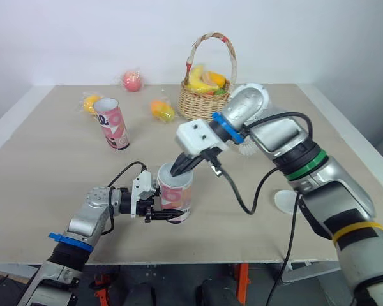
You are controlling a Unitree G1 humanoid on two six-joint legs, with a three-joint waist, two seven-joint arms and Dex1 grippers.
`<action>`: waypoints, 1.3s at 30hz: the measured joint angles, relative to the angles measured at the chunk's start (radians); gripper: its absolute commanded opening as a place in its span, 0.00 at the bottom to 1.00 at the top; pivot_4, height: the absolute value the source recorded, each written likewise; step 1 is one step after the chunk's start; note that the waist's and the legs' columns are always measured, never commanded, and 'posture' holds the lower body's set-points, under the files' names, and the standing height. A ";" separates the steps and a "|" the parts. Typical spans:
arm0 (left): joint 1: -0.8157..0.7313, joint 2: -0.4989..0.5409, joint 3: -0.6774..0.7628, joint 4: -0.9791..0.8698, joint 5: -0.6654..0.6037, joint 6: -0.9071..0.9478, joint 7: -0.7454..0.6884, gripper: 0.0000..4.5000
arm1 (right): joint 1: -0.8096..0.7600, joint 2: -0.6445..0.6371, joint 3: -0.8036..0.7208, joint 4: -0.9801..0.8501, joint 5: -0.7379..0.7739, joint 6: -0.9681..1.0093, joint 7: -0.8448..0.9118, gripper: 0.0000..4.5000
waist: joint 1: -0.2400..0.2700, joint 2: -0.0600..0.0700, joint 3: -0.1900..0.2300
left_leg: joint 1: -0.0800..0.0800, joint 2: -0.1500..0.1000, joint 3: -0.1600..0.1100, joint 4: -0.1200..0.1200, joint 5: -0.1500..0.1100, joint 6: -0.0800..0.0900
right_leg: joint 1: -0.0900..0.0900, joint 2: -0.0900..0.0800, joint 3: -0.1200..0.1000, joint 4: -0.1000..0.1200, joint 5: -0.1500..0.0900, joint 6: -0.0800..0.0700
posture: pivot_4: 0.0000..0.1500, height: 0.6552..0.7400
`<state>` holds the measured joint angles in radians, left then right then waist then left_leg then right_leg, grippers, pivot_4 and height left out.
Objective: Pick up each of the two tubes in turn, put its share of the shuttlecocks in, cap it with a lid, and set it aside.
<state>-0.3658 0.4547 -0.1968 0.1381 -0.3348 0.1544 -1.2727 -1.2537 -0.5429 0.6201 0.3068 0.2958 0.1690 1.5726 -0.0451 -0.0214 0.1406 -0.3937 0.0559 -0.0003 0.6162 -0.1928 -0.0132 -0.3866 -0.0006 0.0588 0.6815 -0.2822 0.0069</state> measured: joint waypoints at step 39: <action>0.101 0.223 0.061 -0.191 -0.086 0.058 -0.113 1.00 | 0.882 -0.217 -0.405 -0.637 0.185 0.424 -0.398 1.00 | 0.021 -0.004 0.038 | -0.022 -0.009 -0.005 0.007 -0.012 0.006 | -0.013 -0.002 0.002 -0.001 -0.009 0.018 | 1.00 1.00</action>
<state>-0.2645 0.6776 -0.1363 -0.0533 -0.4206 0.2123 -1.3853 -0.3720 -0.7602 0.2152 -0.3297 0.4812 0.5925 1.1747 -0.0239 -0.0255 0.1788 -0.4157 0.0473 -0.0053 0.6235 -0.2053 -0.0069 -0.3996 -0.0025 0.0609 0.6802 -0.2909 0.0244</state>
